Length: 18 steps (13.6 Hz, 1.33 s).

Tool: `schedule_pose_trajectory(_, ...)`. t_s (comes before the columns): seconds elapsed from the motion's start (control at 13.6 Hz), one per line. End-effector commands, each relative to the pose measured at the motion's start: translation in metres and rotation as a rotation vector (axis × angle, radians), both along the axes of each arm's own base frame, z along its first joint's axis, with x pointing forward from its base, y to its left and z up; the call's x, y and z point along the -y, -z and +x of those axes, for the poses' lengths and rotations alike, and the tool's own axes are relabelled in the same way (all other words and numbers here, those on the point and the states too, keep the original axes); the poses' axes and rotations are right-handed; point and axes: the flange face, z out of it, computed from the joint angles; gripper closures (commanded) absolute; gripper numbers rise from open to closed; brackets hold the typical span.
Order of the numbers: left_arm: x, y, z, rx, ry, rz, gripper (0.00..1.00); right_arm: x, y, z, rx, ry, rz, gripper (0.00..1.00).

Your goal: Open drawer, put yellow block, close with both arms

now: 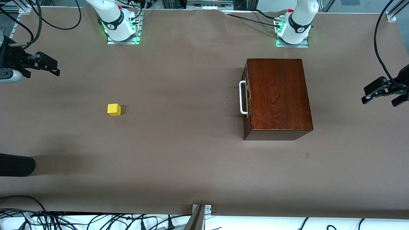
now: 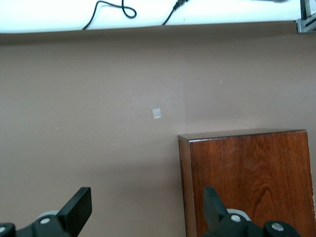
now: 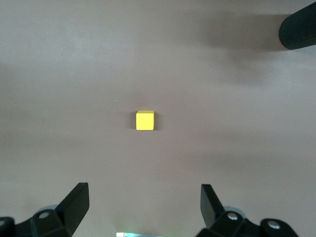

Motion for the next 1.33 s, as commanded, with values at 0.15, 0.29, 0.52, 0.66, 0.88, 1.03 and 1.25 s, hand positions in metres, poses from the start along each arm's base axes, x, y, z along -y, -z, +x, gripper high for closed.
schedule_pose_trajectory(0.15, -0.004, -0.001, -0.010, -0.046, 0.019, 0.008, 0.00, 0.000, -0.002, -0.001, 0.014, -0.010, -0.001, 0.00)
schedule_pose_trajectory(0.29, -0.004, -0.001, -0.010, -0.051, 0.017, 0.009, 0.00, -0.001, -0.003, -0.001, 0.018, -0.011, -0.001, 0.00)
schedule_pose_trajectory(0.52, -0.001, 0.003, -0.015, -0.098, 0.025, 0.010, 0.00, 0.000, -0.005, -0.002, 0.017, -0.010, -0.001, 0.00)
schedule_pose_trajectory(0.66, -0.004, 0.002, -0.015, -0.095, 0.022, 0.011, 0.00, -0.001, -0.006, -0.003, 0.023, 0.012, -0.003, 0.00)
schedule_pose_trajectory(0.88, -0.004, 0.002, -0.015, -0.095, 0.021, 0.011, 0.00, -0.003, -0.007, -0.005, 0.030, 0.013, -0.022, 0.00)
schedule_pose_trajectory(1.03, -0.004, 0.001, -0.015, -0.092, 0.020, 0.011, 0.00, -0.003, -0.012, -0.011, 0.038, 0.014, -0.022, 0.00)
schedule_pose_trajectory(1.25, -0.004, 0.001, -0.015, -0.091, 0.020, 0.012, 0.00, -0.003, -0.019, -0.016, 0.050, 0.014, -0.022, 0.00)
